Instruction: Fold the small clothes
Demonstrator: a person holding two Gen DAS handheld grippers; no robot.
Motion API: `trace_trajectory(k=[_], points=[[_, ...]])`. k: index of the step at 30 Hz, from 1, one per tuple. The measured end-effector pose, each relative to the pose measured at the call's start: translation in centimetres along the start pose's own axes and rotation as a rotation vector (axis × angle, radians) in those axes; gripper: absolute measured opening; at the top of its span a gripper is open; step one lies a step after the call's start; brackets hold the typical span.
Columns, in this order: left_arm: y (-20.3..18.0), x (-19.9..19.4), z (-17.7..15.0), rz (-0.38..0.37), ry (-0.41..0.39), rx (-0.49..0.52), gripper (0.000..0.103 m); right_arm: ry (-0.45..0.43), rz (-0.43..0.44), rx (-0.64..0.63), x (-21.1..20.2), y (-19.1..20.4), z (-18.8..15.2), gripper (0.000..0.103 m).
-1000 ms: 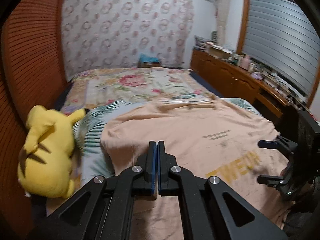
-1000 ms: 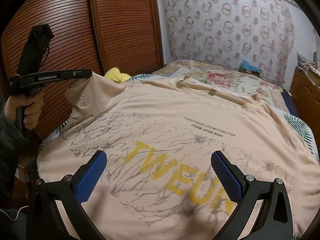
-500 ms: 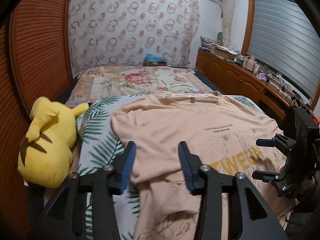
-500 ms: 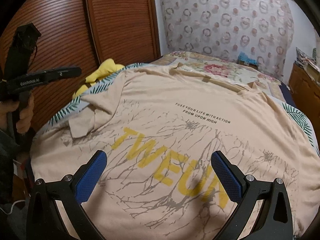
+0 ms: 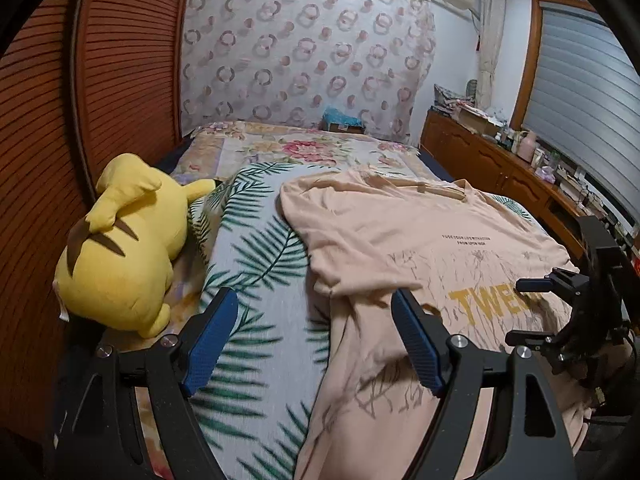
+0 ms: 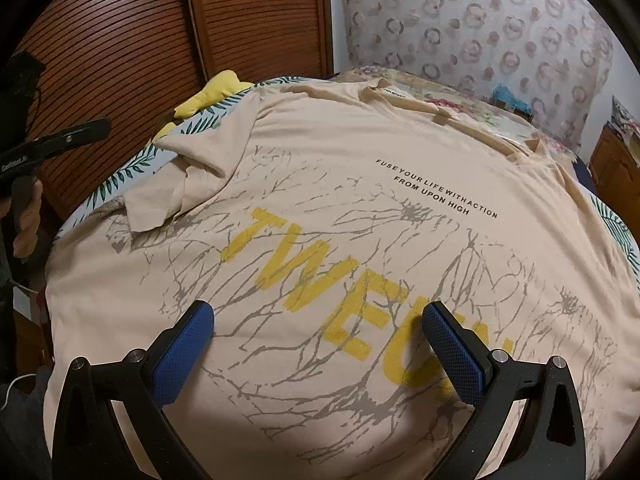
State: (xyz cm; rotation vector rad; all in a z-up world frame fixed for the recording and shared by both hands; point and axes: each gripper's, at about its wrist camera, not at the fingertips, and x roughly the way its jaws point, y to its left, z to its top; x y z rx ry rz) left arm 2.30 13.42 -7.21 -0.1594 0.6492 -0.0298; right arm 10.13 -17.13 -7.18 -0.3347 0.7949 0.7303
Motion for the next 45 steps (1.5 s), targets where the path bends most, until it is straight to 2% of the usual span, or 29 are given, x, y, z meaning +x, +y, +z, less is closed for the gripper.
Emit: trace_trajectory(k=[6, 8, 10, 11, 14, 20, 24, 26, 32, 36, 39, 42, 44, 45], points=[[0.5, -0.8, -1.2, 0.024, -0.001, -0.006, 0.080, 0.026, -0.016, -0.051, 0.7, 0.8, 0.5, 0.103], [0.8, -1.0, -1.5, 0.032, -0.002, -0.007, 0.080, 0.006, -0.023, -0.069, 0.4, 1.1, 0.8, 0.099], [1.0, -1.1, -1.8, 0.037, -0.002, -0.009, 0.080, -0.007, 0.014, -0.091, 0.0, 1.4, 1.5, 0.096], [1.0, -1.2, -1.8, 0.039, -0.002, -0.010, 0.080, -0.015, 0.025, -0.105, -0.2, 1.7, 2.2, 0.090], [1.2, -1.3, -2.1, 0.045, -0.002, -0.012, 0.080, -0.025, 0.045, -0.155, -0.4, 2.8, 3.8, 0.081], [1.3, -1.5, -2.2, 0.049, -0.006, -0.008, 0.080, -0.073, 0.075, -0.255, 0.4, 5.3, 7.0, 0.075], [1.4, -1.6, -2.3, 0.051, -0.007, -0.003, 0.080, -0.089, 0.121, -0.250, 2.5, 6.3, 8.9, 0.071], [1.3, -1.6, -2.2, 0.052, -0.008, -0.005, 0.080, -0.092, 0.138, -0.254, 3.7, 6.7, 9.7, 0.065], [1.9, -2.0, -2.4, 0.056, -0.006, -0.008, 0.080, -0.052, 0.186, -0.283, 7.5, 7.5, 11.1, 0.051], [2.2, -2.2, -2.4, 0.063, -0.005, -0.008, 0.080, -0.024, 0.222, -0.312, 9.3, 8.5, 12.1, 0.047], [2.4, -2.4, -2.4, 0.067, -0.006, -0.012, 0.080, -0.010, 0.210, -0.345, 10.5, 9.3, 12.8, 0.043], [2.6, -2.4, -2.5, 0.068, -0.005, -0.014, 0.080, 0.006, 0.174, -0.374, 11.7, 10.0, 13.2, 0.030], [2.6, -2.3, -2.6, 0.068, -0.003, -0.015, 0.080, 0.011, 0.162, -0.373, 12.1, 10.0, 13.4, 0.012], [2.6, -2.3, -2.6, 0.068, -0.002, -0.016, 0.080, 0.009, 0.165, -0.365, 12.2, 9.7, 13.5, 0.010]])
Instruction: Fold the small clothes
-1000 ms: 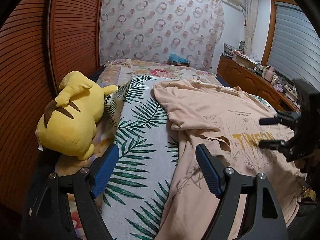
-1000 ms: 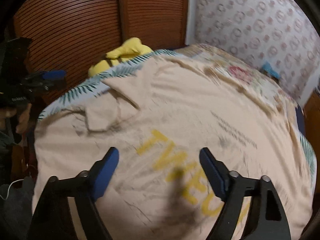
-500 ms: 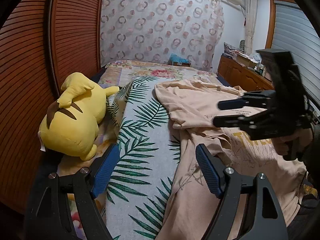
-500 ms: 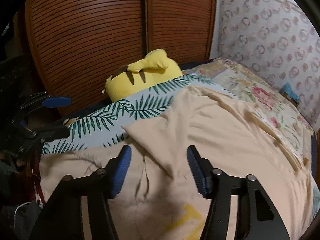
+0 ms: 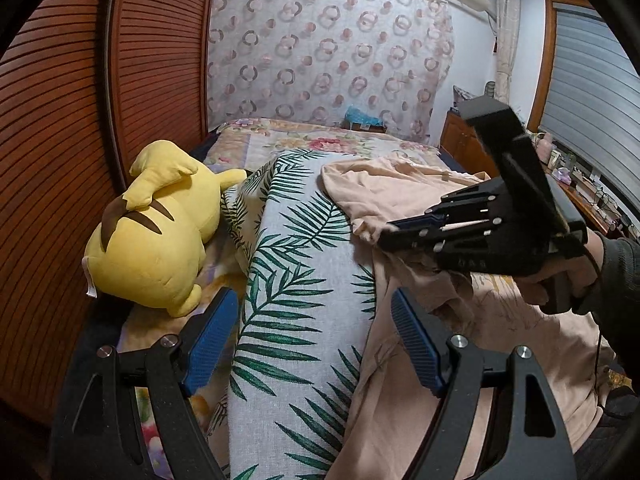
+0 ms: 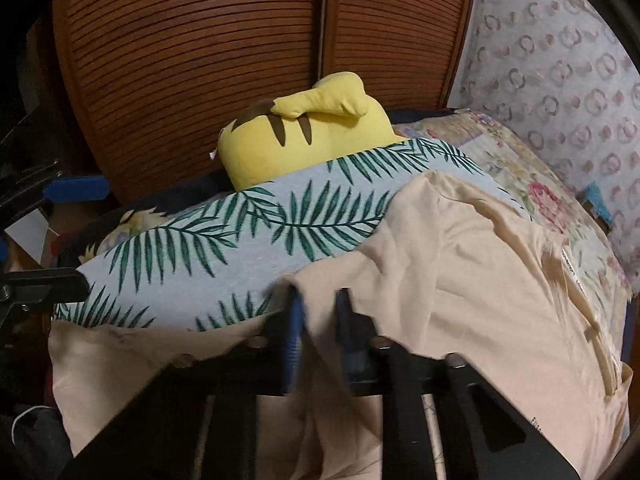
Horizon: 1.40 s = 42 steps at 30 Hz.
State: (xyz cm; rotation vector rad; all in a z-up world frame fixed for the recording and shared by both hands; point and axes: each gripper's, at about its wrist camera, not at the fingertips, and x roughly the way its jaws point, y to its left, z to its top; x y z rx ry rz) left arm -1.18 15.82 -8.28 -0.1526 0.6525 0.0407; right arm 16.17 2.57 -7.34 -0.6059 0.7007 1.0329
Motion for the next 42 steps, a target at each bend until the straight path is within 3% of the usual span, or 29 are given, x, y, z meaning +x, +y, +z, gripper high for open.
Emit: trace_trajectory(k=[5, 10, 18, 21, 22, 24, 30, 36, 42], points=[[0.1, 0.2, -0.1, 0.000, 0.005, -0.003, 0.080, -0.075, -0.017, 0.067, -2.1, -1.4, -0.4, 0.006], [-0.1, 0.2, -0.1, -0.004, 0.003, 0.000, 0.080, -0.139, -0.098, 0.166, -4.5, -4.1, -1.4, 0.005], [-0.7, 0.4, -0.1, -0.007, 0.006, 0.013, 0.080, -0.084, -0.232, 0.353, -4.8, -7.9, -4.5, 0.006], [-0.8, 0.6, 0.0, -0.008, 0.009, 0.013, 0.080, -0.060, -0.305, 0.362, -4.6, -7.6, -4.9, 0.026], [-0.9, 0.6, 0.0, -0.007, 0.010, 0.014, 0.080, -0.065, -0.304, 0.360, -4.7, -7.4, -4.7, 0.034], [-0.9, 0.5, 0.0, -0.008, 0.008, 0.013, 0.080, -0.074, -0.282, 0.365, -4.8, -6.9, -4.7, 0.038], [-1.2, 0.5, 0.0, -0.012, 0.008, 0.016, 0.080, -0.083, -0.159, 0.352, -6.8, -5.0, -6.1, 0.038], [-1.5, 0.5, -0.2, -0.011, 0.011, 0.018, 0.080, -0.037, -0.032, 0.325, -6.5, -1.9, -8.1, 0.038], [-1.5, 0.6, -0.3, -0.011, 0.011, 0.015, 0.080, -0.025, 0.024, 0.308, -6.6, 0.1, -9.4, 0.038]])
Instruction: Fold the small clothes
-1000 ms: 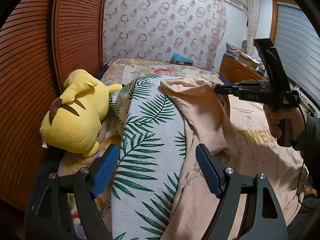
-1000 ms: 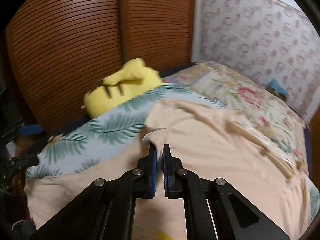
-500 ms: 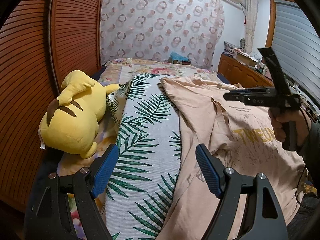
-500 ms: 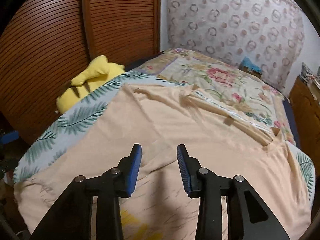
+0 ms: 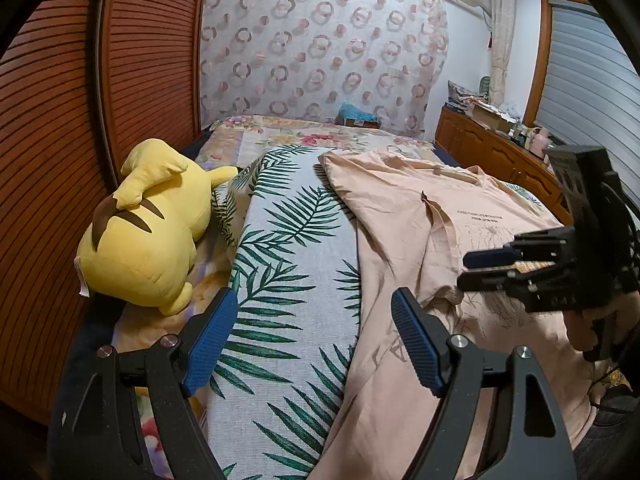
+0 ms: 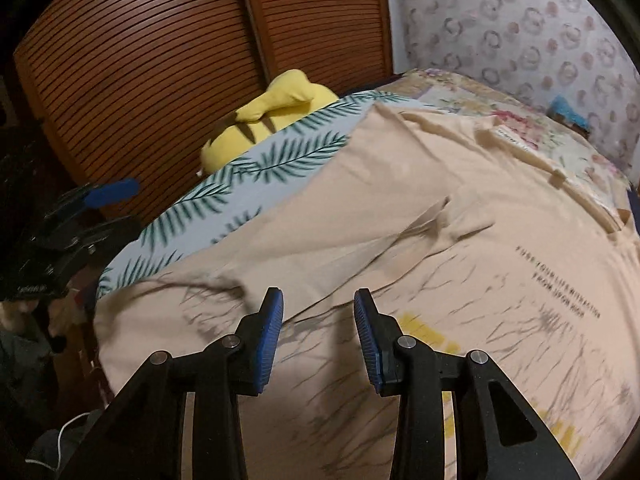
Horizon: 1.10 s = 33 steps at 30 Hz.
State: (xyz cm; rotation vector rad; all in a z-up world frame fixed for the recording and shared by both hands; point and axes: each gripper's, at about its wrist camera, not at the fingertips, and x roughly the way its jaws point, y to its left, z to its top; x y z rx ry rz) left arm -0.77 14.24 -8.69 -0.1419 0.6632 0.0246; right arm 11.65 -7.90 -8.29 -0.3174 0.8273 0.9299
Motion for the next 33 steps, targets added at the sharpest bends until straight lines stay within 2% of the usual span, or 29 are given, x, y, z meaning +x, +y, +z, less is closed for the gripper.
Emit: trace_trajectory(k=[6, 10, 11, 14, 18, 22, 25, 29, 33], points=[[0.0, 0.1, -0.1, -0.004, 0.005, 0.005, 0.080, 0.025, 0.028, -0.034, 1.1, 1.0, 0.2, 0.037], [0.1, 0.2, -0.2, -0.002, 0.010, -0.001, 0.080, 0.028, 0.037, -0.057, 1.2, 1.0, 0.5, 0.011], [0.2, 0.3, -0.2, -0.002, 0.011, -0.003, 0.080, 0.024, 0.036, -0.064, 1.1, 1.0, 0.5, 0.007], [0.2, 0.3, -0.2, 0.000, 0.011, -0.006, 0.080, 0.010, 0.054, -0.070, 0.9, 1.6, 0.8, 0.006], [0.4, 0.3, -0.1, 0.001, 0.007, -0.008, 0.080, -0.006, 0.090, -0.058, -0.7, 2.1, 0.3, 0.006], [0.4, 0.3, 0.0, 0.001, 0.008, -0.011, 0.080, 0.000, 0.073, -0.054, -1.3, 2.1, -0.2, 0.006], [0.5, 0.4, 0.1, 0.000, 0.009, -0.006, 0.080, -0.002, 0.044, -0.034, -1.5, 1.2, 0.0, 0.022], [0.5, 0.4, 0.1, -0.001, 0.007, -0.008, 0.080, -0.031, -0.013, -0.003, -2.5, -0.8, 0.3, 0.033], [0.1, 0.7, 0.4, -0.007, 0.007, -0.006, 0.080, -0.066, -0.086, 0.017, -2.7, -2.8, 1.7, 0.033]])
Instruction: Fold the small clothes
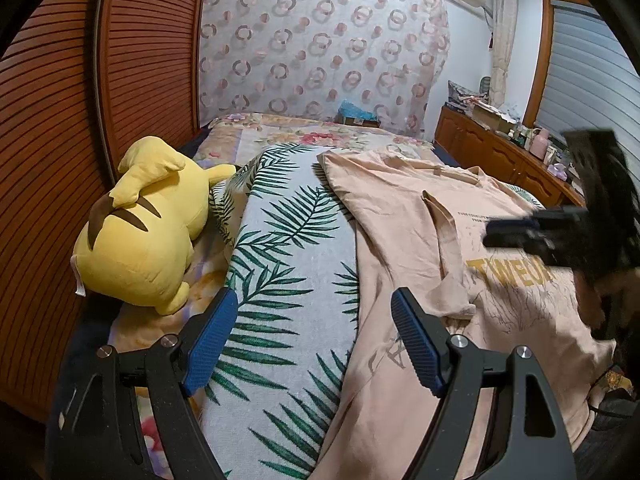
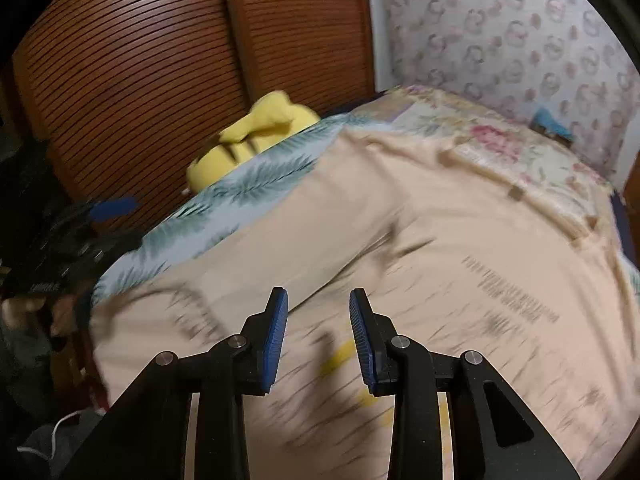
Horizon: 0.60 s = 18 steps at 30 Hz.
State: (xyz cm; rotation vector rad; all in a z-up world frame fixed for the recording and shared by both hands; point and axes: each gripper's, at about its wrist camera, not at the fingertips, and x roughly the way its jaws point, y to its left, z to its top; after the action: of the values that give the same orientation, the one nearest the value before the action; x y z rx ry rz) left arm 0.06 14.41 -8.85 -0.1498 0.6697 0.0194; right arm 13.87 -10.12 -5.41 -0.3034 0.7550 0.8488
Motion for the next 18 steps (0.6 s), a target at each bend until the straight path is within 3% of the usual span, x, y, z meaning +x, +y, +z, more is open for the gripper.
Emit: trace_trajectory(k=[5, 10, 12, 14, 18], points=[[-0.4, 0.6, 0.2, -0.009, 0.006, 0.007, 0.080, -0.008, -0.071, 0.002, 2.7, -1.5, 2.8, 0.033], [-0.5, 0.9, 0.3, -0.014, 0.012, 0.011, 0.080, 0.047, -0.155, -0.014, 6.9, -1.8, 4.7, 0.033], [-0.5, 1.0, 0.3, -0.016, 0.012, 0.013, 0.080, 0.069, -0.176, -0.018, 8.2, -2.0, 5.0, 0.026], [-0.5, 1.1, 0.4, -0.016, 0.012, 0.015, 0.080, 0.083, -0.185, -0.025, 8.8, -2.1, 5.0, 0.010], [-0.6, 1.3, 0.7, -0.017, 0.015, 0.018, 0.080, 0.051, -0.197, -0.008, 7.4, -2.3, 4.4, 0.002]])
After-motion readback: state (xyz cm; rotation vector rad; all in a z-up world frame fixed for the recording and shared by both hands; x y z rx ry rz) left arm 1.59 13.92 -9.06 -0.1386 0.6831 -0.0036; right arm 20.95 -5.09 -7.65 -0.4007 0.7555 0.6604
